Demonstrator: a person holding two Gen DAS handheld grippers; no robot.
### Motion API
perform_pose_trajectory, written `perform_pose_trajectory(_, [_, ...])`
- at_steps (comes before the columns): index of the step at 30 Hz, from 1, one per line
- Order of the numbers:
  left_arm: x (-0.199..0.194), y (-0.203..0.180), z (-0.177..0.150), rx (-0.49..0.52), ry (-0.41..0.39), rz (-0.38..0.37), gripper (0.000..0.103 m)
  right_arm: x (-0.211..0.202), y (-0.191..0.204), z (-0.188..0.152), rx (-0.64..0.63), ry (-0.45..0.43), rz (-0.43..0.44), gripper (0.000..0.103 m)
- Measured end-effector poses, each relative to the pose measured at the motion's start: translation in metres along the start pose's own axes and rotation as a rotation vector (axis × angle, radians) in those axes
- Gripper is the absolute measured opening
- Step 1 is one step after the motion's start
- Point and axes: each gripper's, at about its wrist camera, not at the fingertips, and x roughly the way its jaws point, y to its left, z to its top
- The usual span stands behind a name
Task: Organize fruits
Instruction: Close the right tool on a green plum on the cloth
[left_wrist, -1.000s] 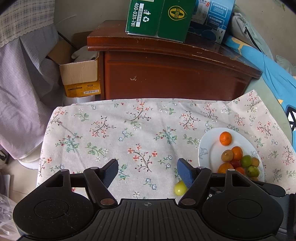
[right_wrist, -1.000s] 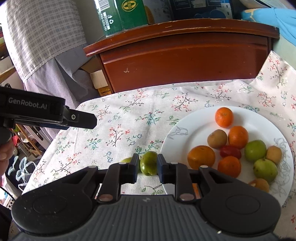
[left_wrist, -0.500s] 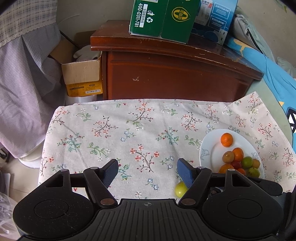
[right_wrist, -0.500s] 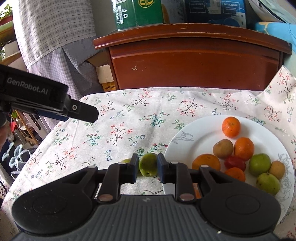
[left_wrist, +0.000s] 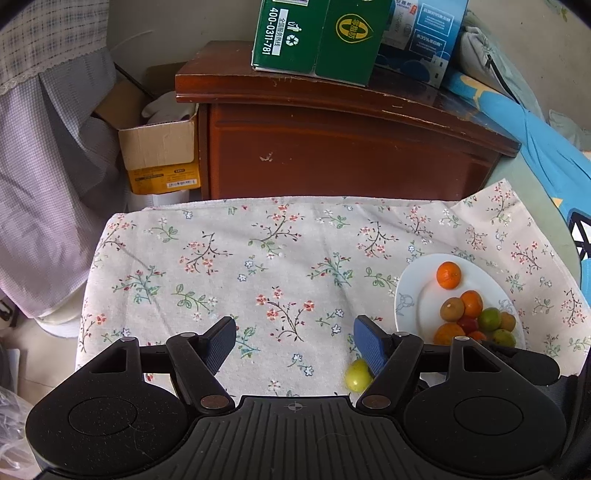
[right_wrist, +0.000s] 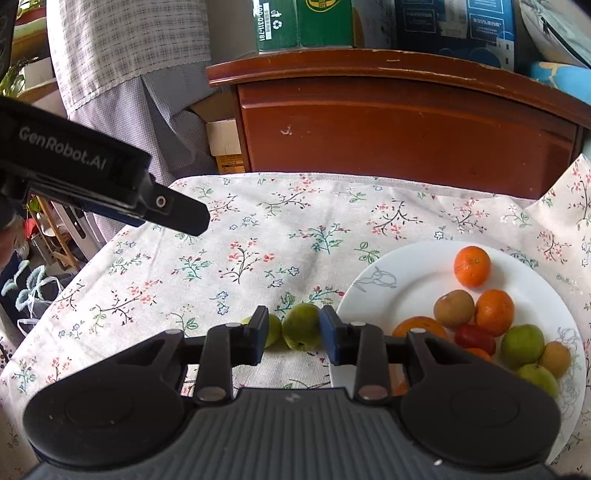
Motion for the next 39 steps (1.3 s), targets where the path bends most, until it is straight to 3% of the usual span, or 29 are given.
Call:
perform_pose_trajectory(8, [0.0,0.002,0.0,-0.008,0.001,-0.001,0.071,-0.003,-0.01,0.002,0.075,0.002,0.073,0.033])
perform_pose_trajectory(18, [-0.005,0.001,0.0,0.003,-0.01,-0.01,0.071,0.002,0.0,0.001,0.0,0.009,0.01,0.037])
perform_pose_trajectory(20, [-0.007,0.001,0.0,0.008,-0.015,-0.006,0.071,0.003,-0.005,0.003,0.045,0.007,0.023,0.037])
perform_pose_trajectory(22, [-0.007,0.003,0.0,0.008,-0.015,-0.002,0.071,0.005,-0.012,0.004,0.12,0.017,0.047,0.035])
perform_pose_trajectory(26, [-0.007,0.008,0.001,-0.004,-0.01,-0.007,0.071,0.008,-0.014,-0.002,0.198,0.099,0.199,0.03])
perform_pose_trajectory(30, [-0.007,0.011,0.001,-0.021,-0.002,-0.017,0.071,0.005,0.013,-0.008,0.08,0.108,0.153,0.03])
perform_pose_trajectory(39, [0.002,0.011,-0.007,-0.011,0.039,-0.018,0.071,0.0,0.02,-0.011,0.099,0.059,0.13,0.032])
